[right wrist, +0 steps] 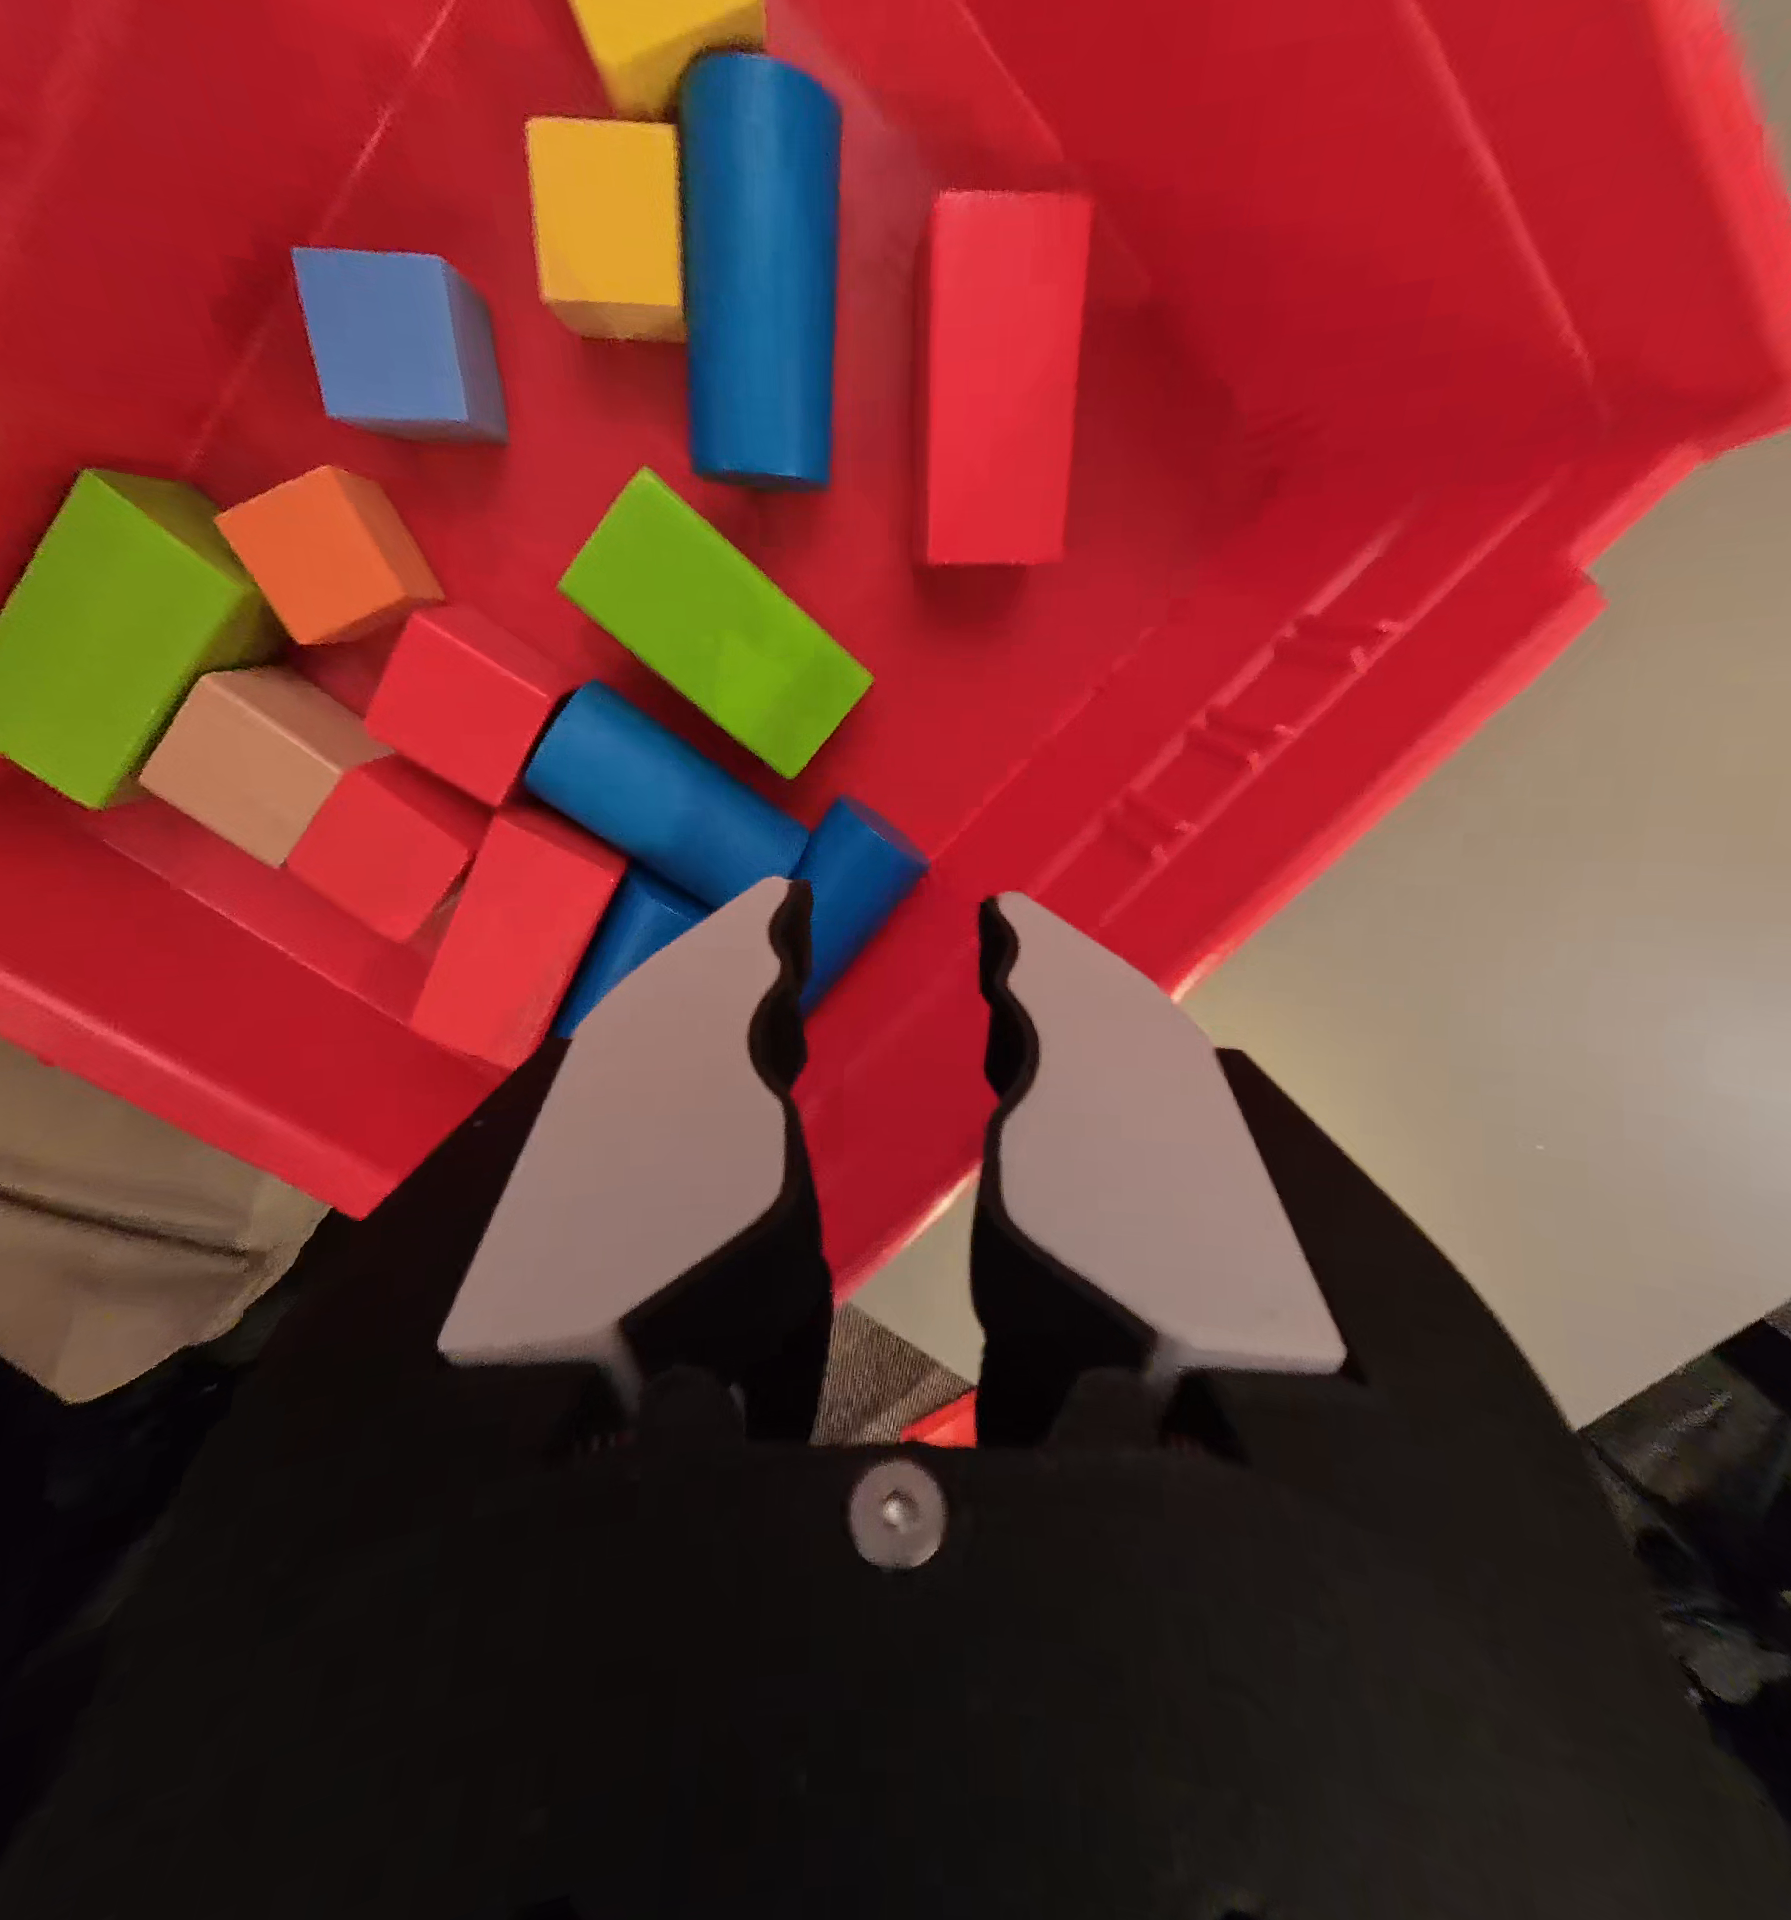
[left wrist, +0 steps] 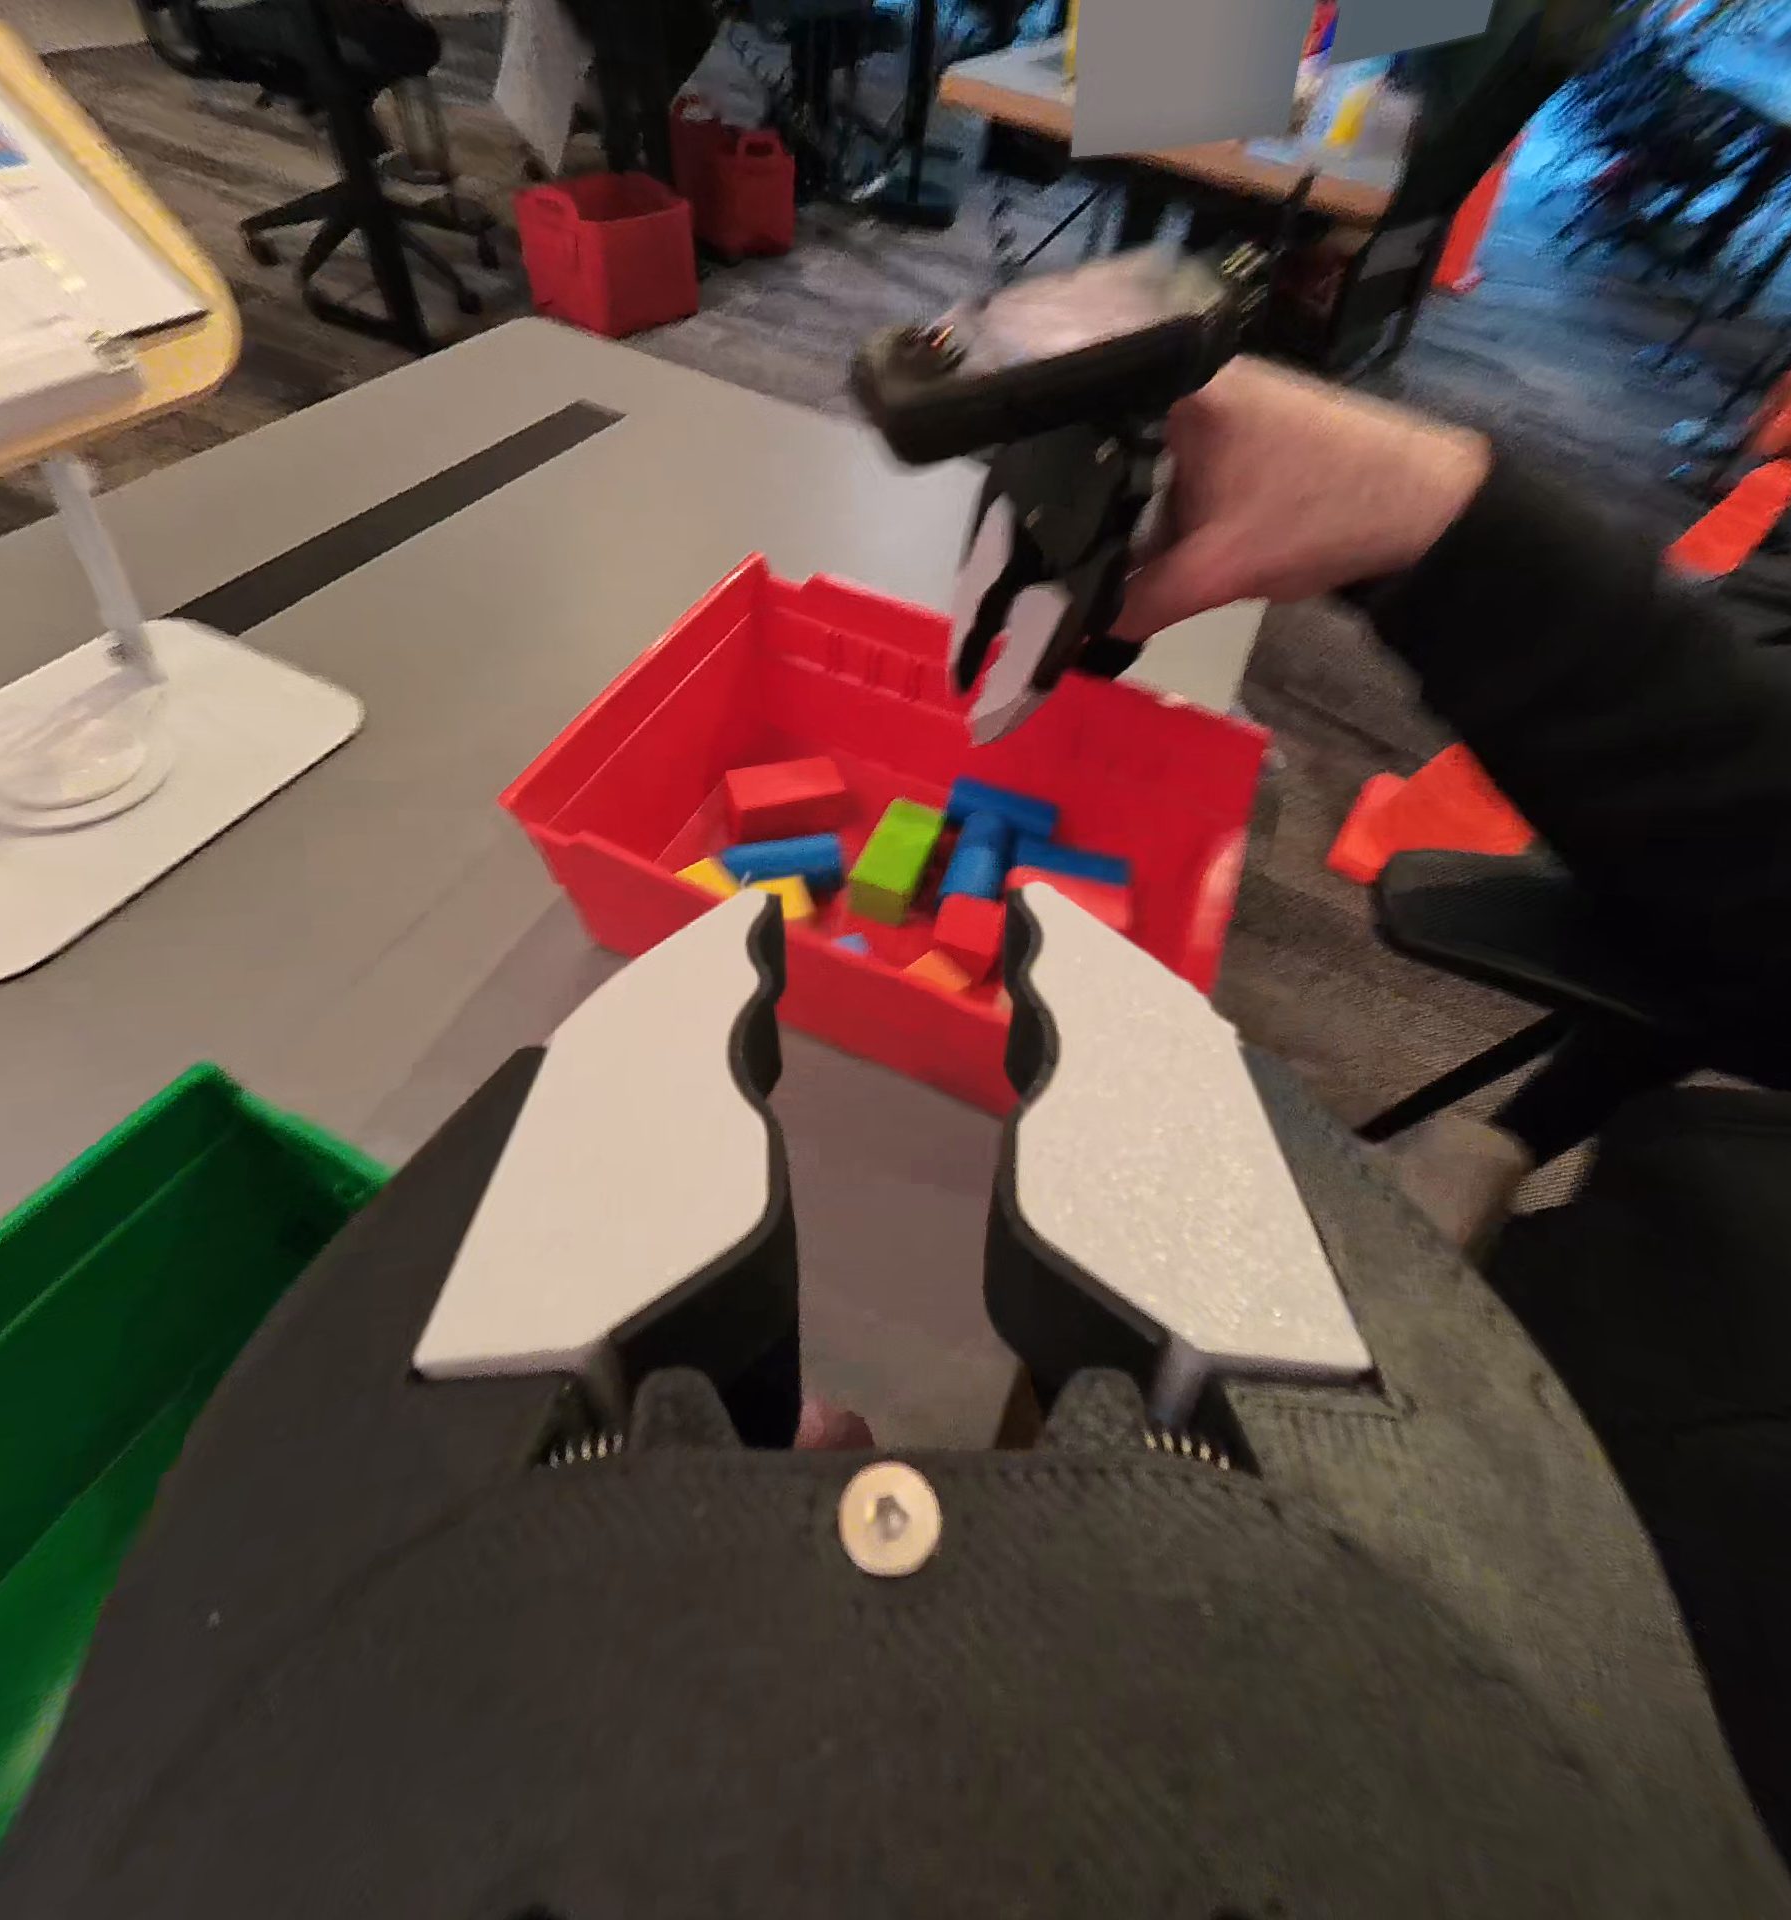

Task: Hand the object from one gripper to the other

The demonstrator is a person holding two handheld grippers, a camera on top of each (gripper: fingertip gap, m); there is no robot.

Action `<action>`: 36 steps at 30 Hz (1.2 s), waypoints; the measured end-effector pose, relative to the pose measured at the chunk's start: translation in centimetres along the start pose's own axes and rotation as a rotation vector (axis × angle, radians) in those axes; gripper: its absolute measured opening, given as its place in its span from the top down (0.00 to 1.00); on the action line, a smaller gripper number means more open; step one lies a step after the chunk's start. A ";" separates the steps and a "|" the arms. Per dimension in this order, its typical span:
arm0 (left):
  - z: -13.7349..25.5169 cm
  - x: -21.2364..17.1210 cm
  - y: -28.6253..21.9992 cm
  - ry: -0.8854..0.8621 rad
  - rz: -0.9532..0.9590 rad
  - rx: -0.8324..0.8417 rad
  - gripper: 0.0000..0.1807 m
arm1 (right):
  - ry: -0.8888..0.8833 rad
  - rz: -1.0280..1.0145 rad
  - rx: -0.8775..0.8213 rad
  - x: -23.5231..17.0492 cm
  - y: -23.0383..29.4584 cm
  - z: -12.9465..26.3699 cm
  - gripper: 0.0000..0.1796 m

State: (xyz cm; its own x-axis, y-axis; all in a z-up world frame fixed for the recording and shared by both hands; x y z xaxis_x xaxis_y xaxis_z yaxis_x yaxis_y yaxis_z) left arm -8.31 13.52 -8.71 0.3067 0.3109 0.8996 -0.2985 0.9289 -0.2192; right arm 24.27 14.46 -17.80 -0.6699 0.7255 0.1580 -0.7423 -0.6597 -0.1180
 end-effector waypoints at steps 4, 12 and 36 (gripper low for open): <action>1.3 -1.1 2.8 0.156 -0.047 0.238 0.72 | -0.091 -0.086 -0.033 -0.7 -1.7 1.2 0.75; 8.8 -5.4 11.9 0.427 0.086 0.726 0.61 | -0.073 -0.212 -0.014 -2.7 -3.6 1.0 0.66; 13.4 -14.8 17.4 0.555 0.481 0.669 0.97 | -0.170 -0.339 0.243 0.6 -2.9 -4.1 0.93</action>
State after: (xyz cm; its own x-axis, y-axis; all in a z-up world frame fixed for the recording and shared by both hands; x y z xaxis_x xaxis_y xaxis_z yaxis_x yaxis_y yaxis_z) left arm -30.18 22.36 -20.78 0.3475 0.8336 0.4295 -0.8983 0.4273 -0.1024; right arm 25.95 17.62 -21.43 -0.3621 0.8795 0.3089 -0.8798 -0.4319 0.1985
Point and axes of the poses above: each gripper's, where its closed fingertips meet, z back along the fingers, x out of its top, y = z × x across the jaws, the point moved 9 cm from there along z, back along the fingers, and after that the axes turned 6 degrees about z, right-handed, at the moved point
